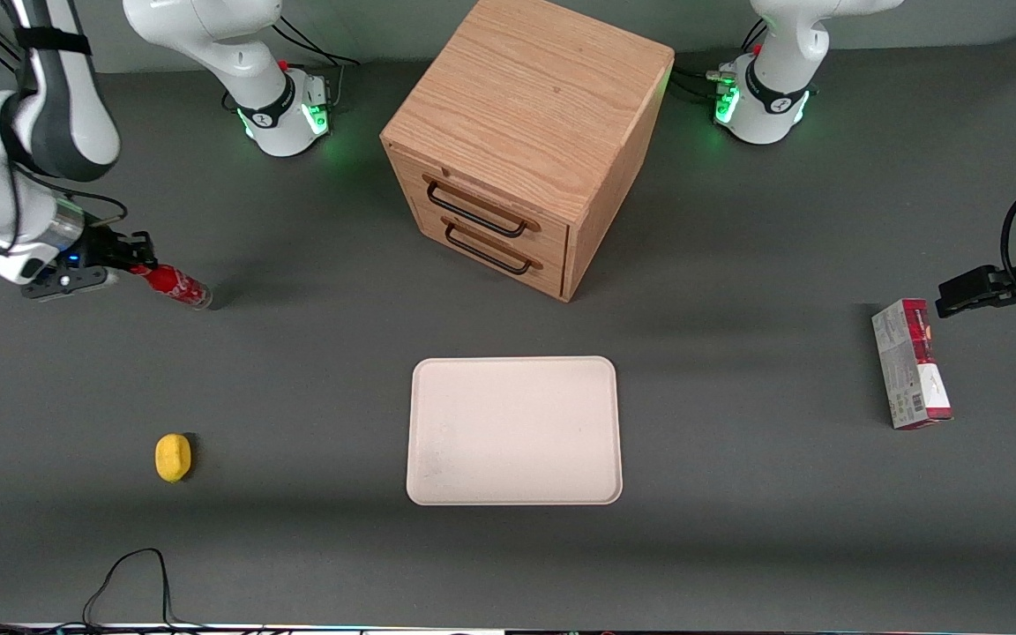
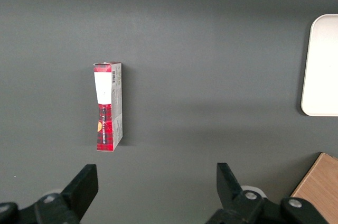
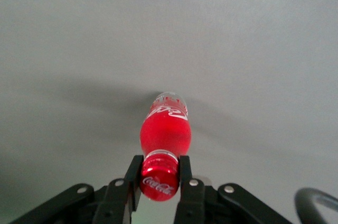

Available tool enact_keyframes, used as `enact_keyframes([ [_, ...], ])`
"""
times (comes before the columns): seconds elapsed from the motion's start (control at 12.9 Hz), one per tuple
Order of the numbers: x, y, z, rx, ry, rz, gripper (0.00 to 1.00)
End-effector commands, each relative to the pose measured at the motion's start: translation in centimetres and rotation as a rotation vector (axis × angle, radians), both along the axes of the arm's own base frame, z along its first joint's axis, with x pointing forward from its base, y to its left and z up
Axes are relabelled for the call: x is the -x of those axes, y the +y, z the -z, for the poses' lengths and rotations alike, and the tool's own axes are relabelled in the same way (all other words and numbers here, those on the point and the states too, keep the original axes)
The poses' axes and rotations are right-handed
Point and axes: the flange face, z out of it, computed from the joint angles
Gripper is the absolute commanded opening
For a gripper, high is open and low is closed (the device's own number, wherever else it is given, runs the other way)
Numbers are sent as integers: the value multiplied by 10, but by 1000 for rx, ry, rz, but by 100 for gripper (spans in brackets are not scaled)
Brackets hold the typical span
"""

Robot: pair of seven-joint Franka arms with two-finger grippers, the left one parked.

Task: Place coke bottle on tray
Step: 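Lift the bottle and carry it with the right gripper to the white tray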

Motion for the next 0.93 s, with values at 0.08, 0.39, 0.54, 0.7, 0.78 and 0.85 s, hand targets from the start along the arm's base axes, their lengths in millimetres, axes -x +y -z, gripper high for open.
enact_keyframes([
  [0.08, -69, 19, -120, -5, -4, 27, 0],
  [0.39, -122, 36, -181, 10, 59, 35, 0],
  [0.54, -129, 50, -180, 2, 58, 45, 0],
  [0.7, -154, 88, -158, 2, 75, 134, 0],
  [0.78, -172, 119, -147, 15, 71, 152, 0],
  [0.85, -189, 153, -138, 19, 61, 184, 0],
])
